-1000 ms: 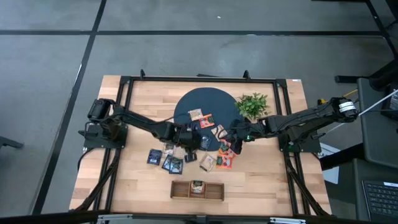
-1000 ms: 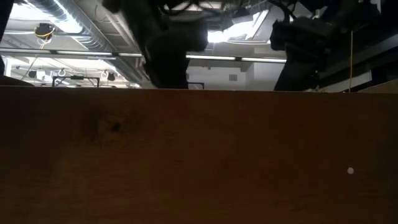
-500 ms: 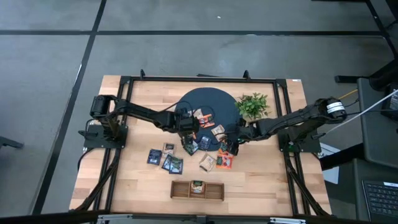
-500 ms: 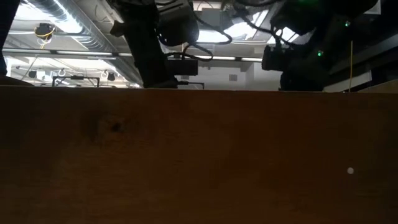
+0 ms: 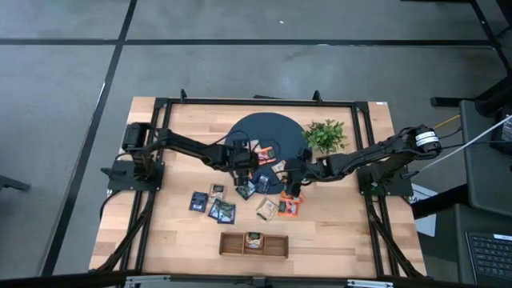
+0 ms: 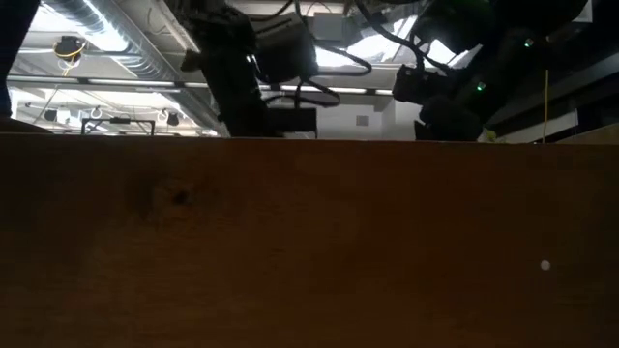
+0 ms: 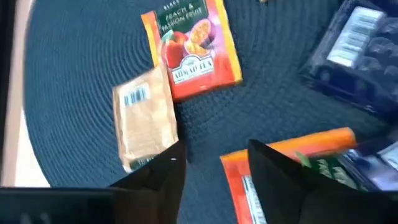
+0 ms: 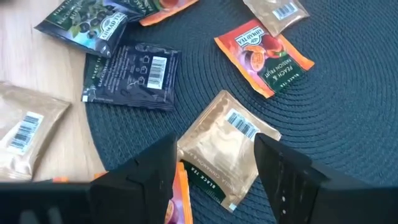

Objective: Pick & Place Tea
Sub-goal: Put the brown tea bag into the middle section of the wooden organizer

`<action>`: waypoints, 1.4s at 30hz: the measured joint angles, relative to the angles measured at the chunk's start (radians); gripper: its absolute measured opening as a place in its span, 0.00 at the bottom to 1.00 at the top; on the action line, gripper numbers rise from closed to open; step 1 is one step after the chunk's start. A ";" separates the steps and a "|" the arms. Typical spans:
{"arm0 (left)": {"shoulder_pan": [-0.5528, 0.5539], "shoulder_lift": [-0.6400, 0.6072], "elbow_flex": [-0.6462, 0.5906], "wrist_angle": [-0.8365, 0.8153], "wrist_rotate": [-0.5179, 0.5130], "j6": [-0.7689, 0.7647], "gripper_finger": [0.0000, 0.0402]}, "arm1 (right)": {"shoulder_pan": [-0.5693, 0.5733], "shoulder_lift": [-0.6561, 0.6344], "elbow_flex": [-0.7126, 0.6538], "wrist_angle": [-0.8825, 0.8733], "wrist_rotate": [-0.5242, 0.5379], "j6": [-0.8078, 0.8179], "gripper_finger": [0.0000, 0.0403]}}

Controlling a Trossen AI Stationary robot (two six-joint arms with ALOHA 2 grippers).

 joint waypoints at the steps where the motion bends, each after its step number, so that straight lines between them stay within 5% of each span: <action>1: -0.001 0.014 0.001 0.016 -0.035 -0.005 0.46 | 0.000 0.000 0.000 0.001 0.000 0.003 0.54; 7: 0.005 0.046 0.001 0.037 -0.222 -0.042 0.52 | 0.000 0.000 0.000 0.010 -0.001 0.025 0.54; 16: 0.026 0.045 0.003 0.045 -0.080 -0.061 0.51 | 0.000 0.000 0.000 0.008 -0.001 0.025 0.54; 26: 0.085 0.045 0.003 0.063 -0.031 -0.061 0.49 | 0.000 0.000 0.000 0.007 -0.001 0.025 0.54; 42: 0.098 0.093 0.003 0.103 -0.060 -0.035 0.49 | 0.000 0.000 0.001 0.013 0.014 0.025 0.54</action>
